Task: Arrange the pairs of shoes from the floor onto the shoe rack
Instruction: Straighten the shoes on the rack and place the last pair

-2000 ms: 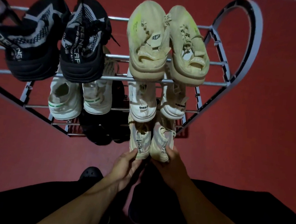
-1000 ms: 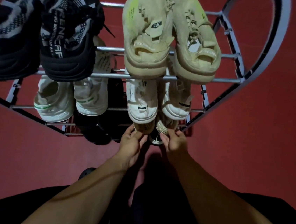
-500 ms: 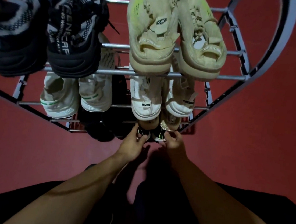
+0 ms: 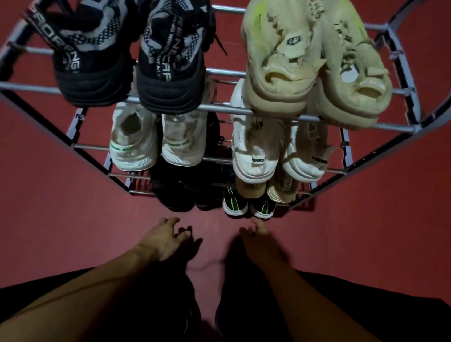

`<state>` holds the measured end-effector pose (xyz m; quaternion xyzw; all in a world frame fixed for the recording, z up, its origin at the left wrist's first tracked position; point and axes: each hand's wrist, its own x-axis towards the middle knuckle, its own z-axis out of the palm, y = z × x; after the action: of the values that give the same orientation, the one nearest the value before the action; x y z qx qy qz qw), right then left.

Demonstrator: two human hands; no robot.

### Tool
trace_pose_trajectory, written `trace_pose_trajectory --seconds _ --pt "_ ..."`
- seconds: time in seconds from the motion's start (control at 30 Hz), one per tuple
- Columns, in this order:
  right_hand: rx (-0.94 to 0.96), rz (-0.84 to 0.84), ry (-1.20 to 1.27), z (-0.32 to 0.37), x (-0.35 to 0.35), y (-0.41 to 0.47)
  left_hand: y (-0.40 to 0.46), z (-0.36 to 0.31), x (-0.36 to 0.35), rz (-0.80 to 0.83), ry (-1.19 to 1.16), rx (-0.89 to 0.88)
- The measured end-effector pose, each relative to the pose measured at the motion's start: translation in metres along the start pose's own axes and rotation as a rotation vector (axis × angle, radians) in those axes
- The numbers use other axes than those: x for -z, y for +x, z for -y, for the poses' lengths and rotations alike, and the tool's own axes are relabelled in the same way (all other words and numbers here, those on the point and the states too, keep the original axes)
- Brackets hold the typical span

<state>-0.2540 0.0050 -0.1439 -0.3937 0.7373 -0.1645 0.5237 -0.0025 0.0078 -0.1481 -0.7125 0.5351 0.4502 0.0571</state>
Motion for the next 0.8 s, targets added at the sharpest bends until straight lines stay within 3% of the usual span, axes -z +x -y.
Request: trace_pose_trajectory --seconds 0.23,0.43,0.53,0.73,0.8 --pt "0.100 0.142 -0.173 0.012 -0.046 0.011 0.018 0.021 -0.003 0.007 -0.118 0.067" --pt "0.194 0.270 -0.310 0.008 -0.073 0.037 0.049 0.025 -0.008 -0.077 -0.743 0.299" --pt "0.228 0.320 -0.367 0.019 -0.083 0.060 0.065 0.024 -0.010 -0.109 -0.997 0.306" --pt "0.279 0.400 -0.367 -0.027 -0.119 0.136 0.082 0.021 -0.003 0.017 -1.286 0.273" --pt "0.289 0.404 -0.358 -0.008 -0.118 0.125 0.093 0.025 0.000 0.019 -1.325 0.306"
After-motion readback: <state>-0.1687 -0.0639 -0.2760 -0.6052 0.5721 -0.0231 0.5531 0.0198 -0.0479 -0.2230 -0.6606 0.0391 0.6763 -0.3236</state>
